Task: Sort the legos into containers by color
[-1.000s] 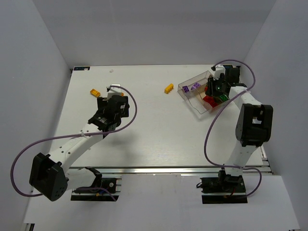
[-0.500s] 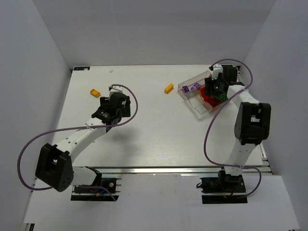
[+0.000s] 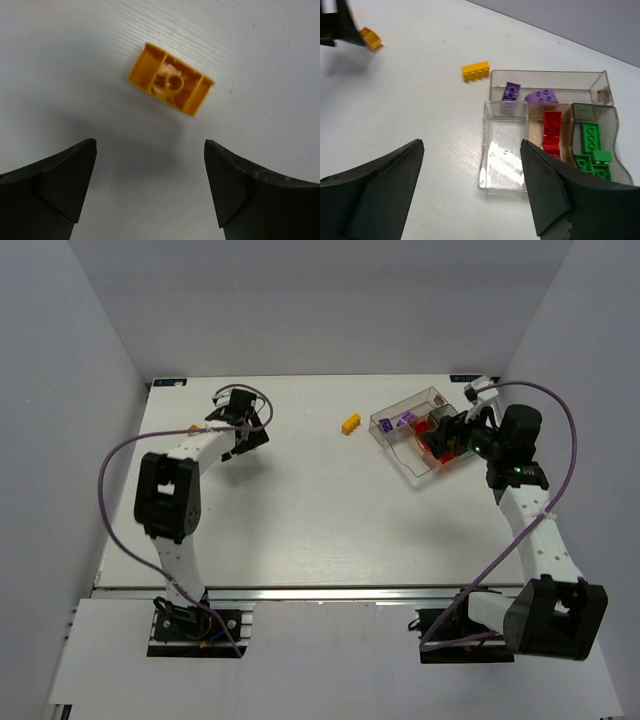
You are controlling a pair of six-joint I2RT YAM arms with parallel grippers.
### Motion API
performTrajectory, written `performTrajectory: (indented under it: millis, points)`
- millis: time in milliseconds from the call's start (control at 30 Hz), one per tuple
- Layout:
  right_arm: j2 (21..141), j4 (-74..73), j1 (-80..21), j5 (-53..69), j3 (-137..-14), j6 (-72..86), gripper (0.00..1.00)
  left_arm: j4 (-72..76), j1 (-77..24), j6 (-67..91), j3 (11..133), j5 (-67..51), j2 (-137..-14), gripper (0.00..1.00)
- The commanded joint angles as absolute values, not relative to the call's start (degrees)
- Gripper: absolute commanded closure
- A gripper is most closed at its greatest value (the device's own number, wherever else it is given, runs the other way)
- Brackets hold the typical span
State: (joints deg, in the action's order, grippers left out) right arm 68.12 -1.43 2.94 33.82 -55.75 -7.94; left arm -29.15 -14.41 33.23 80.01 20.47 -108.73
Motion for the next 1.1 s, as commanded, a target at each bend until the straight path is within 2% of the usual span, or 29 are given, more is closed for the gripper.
performTrajectory:
  millis: [0,300,433,533,867,1067]
  points:
    - [64.87,6.05,3.95,40.78,-50.11,-5.45,0.16,-40.5,-11.78,47.33,90.06,17.15,-115.03,0.02]
    - [67.15,2.73,5.18,45.0,-51.77,-5.63,0.16,-40.78,-10.72,72.93,99.3,14.16,-120.4,0.02]
    - [66.45,2.99,5.36,44.82,-51.77,-5.62,0.16,-46.48,-10.2,76.28,107.73,9.67,-126.81,0.02]
    - [65.92,3.25,5.97,45.17,-51.33,-5.45,0.15,-51.41,-10.2,77.52,113.99,11.33,-130.69,0.02]
    - [65.65,4.04,7.73,45.35,-50.89,-4.83,0.15,-54.93,-9.67,79.89,112.24,13.71,-129.64,0.02]
    - [65.66,4.31,8.61,45.97,-50.71,-4.04,0.15,-51.95,-9.14,83.14,108.81,16.34,-127.53,0.02]
